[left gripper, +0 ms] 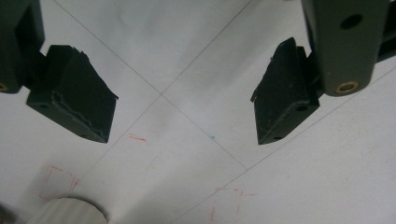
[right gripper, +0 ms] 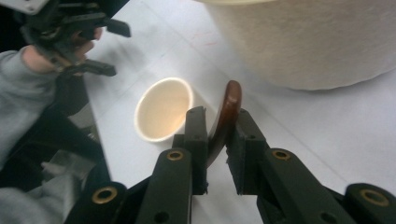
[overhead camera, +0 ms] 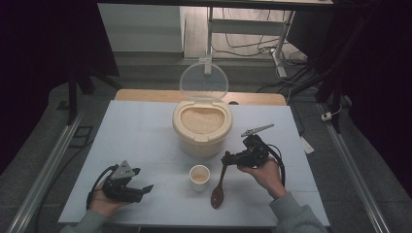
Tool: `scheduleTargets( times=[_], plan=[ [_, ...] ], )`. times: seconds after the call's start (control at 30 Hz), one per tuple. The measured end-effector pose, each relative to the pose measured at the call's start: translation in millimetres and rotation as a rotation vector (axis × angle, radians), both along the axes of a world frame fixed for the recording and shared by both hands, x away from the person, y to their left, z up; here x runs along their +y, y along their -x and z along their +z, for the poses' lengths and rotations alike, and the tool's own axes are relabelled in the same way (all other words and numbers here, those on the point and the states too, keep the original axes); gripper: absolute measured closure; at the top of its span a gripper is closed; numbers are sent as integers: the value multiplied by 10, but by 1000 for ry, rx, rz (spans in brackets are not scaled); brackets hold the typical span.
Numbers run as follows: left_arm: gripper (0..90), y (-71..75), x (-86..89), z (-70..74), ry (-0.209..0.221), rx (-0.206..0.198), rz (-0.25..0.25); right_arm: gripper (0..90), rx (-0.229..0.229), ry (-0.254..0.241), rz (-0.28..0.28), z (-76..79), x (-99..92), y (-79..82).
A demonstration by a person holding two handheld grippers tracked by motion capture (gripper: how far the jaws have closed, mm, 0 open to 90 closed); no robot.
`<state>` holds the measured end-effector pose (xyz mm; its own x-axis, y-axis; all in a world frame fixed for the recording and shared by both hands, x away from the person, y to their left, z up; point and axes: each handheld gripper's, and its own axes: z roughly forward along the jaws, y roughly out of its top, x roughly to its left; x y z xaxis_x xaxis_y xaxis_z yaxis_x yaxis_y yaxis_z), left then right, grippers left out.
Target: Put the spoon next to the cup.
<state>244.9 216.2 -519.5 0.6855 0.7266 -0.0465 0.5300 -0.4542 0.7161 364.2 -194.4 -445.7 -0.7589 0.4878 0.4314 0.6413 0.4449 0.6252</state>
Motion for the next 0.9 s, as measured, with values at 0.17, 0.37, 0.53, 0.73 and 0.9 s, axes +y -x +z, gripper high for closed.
scheduleTargets(
  times=[0.17, 0.37, 0.53, 0.73, 0.9],
  plan=[
    [210, 0, -7, -4, -2, 2, 0, 748, -40, -22, -52, -140, -53, -12],
    [210, -2, -12, -8, -4, 4, -1, 695, -68, -35, -112, -320, -139, -21],
    [211, -1, -15, -10, -7, 4, -1, 643, -95, -5, -146, -468, -135, -25],
    [211, -4, -10, -12, -5, 6, -3, 602, -110, 13, -168, -579, -118, -57],
    [211, -4, -13, -15, -7, 7, -3, 577, -117, 37, -194, -648, -102, -62]
  ],
)
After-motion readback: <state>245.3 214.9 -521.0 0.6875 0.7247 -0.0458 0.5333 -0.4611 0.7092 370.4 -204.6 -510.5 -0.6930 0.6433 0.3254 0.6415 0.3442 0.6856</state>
